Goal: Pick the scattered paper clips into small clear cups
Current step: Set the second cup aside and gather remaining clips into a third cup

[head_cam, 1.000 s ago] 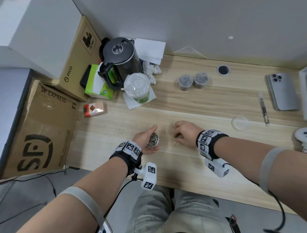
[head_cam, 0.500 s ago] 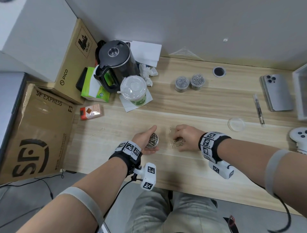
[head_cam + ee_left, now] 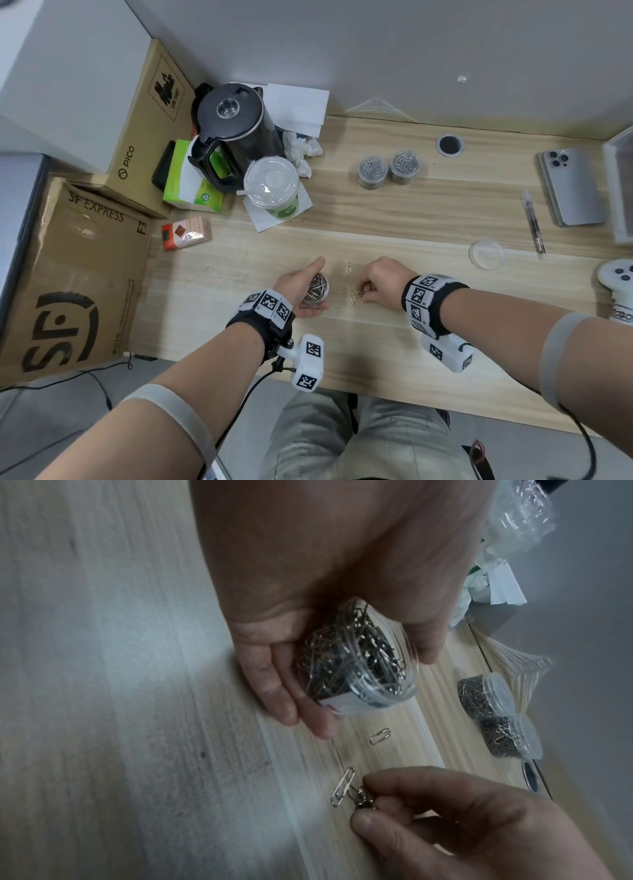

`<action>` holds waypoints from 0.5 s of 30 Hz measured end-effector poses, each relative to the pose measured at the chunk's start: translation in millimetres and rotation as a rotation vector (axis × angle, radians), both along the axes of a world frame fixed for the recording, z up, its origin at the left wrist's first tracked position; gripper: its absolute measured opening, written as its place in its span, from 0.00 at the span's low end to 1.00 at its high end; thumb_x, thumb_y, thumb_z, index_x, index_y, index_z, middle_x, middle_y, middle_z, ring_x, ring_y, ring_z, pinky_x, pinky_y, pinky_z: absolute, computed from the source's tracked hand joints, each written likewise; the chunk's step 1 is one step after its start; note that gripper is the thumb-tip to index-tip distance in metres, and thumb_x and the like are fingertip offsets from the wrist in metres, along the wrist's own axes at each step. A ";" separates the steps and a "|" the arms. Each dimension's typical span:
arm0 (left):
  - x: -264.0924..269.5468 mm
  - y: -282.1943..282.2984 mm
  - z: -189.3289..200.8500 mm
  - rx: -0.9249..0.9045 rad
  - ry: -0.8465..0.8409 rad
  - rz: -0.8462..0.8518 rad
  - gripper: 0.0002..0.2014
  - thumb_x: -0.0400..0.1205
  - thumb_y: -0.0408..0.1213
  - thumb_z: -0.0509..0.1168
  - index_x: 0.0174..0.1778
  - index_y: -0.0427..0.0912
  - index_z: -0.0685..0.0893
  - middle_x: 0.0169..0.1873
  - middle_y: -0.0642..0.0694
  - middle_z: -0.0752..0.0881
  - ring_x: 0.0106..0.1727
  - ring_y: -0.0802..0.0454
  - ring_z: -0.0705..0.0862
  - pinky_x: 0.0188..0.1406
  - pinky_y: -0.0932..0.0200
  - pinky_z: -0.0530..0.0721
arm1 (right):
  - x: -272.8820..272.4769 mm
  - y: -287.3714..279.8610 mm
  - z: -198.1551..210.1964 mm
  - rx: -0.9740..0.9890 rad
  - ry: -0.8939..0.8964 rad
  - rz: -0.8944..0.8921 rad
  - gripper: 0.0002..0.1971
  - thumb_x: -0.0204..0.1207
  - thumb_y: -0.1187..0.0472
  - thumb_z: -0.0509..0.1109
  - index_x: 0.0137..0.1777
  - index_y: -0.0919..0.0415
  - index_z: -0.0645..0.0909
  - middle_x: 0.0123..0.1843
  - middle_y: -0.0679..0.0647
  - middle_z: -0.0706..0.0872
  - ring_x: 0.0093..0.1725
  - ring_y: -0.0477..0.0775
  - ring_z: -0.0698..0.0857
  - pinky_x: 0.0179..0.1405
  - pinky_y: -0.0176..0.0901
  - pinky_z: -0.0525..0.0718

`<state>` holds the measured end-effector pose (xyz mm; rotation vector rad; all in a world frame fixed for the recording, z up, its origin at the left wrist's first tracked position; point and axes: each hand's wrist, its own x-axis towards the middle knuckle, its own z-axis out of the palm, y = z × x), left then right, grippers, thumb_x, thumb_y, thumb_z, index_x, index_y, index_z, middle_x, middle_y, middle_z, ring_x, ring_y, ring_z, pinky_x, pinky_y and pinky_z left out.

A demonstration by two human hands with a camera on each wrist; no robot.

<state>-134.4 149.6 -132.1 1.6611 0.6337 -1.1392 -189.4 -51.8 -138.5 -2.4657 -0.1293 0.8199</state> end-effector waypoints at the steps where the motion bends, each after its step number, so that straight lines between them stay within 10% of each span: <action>1: 0.4 -0.5 0.2 0.001 0.001 -0.005 0.28 0.76 0.63 0.72 0.57 0.41 0.83 0.37 0.41 0.90 0.34 0.41 0.91 0.48 0.44 0.92 | 1.0 0.0 -0.1 -0.010 0.007 -0.002 0.11 0.70 0.60 0.77 0.53 0.57 0.88 0.46 0.51 0.91 0.47 0.52 0.86 0.50 0.41 0.82; 15: 0.1 -4.9 1.0 0.010 0.005 -0.009 0.26 0.77 0.63 0.72 0.55 0.43 0.83 0.37 0.41 0.90 0.36 0.40 0.91 0.52 0.42 0.92 | 3.2 -0.3 -6.2 -0.047 -0.065 0.036 0.04 0.67 0.57 0.81 0.41 0.54 0.89 0.48 0.50 0.84 0.54 0.50 0.79 0.54 0.44 0.80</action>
